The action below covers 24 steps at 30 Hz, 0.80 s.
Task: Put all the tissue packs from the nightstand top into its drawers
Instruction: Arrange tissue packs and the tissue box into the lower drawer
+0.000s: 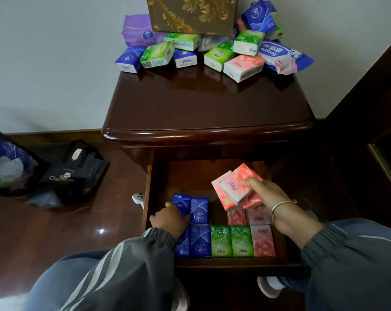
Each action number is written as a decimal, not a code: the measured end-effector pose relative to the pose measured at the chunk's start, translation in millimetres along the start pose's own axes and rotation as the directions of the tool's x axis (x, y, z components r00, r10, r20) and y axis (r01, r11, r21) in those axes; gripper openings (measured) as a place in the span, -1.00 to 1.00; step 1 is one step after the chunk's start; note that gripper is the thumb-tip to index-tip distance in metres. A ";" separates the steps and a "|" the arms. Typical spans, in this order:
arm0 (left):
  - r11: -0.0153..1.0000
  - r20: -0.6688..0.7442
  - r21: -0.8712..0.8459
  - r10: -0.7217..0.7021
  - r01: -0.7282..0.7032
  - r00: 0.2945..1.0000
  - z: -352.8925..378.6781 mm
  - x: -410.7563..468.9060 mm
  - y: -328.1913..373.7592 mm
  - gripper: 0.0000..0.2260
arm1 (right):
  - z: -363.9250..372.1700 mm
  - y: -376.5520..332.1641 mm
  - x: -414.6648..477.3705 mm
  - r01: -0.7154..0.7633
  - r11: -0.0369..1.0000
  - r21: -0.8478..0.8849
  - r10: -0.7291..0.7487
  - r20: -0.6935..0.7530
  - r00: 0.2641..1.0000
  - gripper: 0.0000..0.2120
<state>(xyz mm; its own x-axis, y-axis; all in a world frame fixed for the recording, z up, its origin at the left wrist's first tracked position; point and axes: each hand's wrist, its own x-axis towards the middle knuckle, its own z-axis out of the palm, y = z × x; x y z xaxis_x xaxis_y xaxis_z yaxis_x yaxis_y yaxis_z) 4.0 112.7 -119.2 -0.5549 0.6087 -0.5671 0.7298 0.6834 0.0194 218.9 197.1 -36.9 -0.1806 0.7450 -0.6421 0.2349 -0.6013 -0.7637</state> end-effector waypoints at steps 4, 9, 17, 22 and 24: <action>0.996 -0.007 -0.090 0.023 -0.024 1.000 4.3 2.6 2.8 -0.40 | -0.1 -1.4 -2.0 0.025 1.000 0.005 -0.025 0.026 0.999 -0.69; 1.000 0.117 0.009 0.015 -0.016 0.993 -1.5 5.0 5.8 -0.36 | -2.1 -1.7 -1.7 0.031 0.999 0.024 -0.032 0.031 0.999 -0.72; 0.907 -0.143 -0.099 0.394 -0.409 0.908 -7.0 19.9 9.3 -0.37 | 2.4 4.6 4.3 -0.027 0.999 -0.020 0.026 -0.038 0.999 -0.67; 0.899 -0.017 -0.085 0.429 -0.429 0.903 9.3 30.5 -0.2 -0.60 | -0.3 9.8 8.7 -0.056 0.998 -0.012 0.055 -0.060 0.997 -0.64; 0.923 -0.056 -0.141 0.354 -0.358 0.934 11.5 29.8 -2.1 -0.63 | -1.0 10.4 9.7 -0.057 0.998 -0.022 0.055 -0.068 0.996 -0.64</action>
<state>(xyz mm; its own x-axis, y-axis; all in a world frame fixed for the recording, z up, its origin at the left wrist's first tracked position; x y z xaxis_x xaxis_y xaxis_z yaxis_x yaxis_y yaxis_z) -9.5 124.8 -145.6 -0.2820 0.8327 -0.4766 0.8161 0.4693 0.3372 220.6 198.4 -51.0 -0.1023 0.7286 -0.6772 0.2657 -0.6361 -0.7244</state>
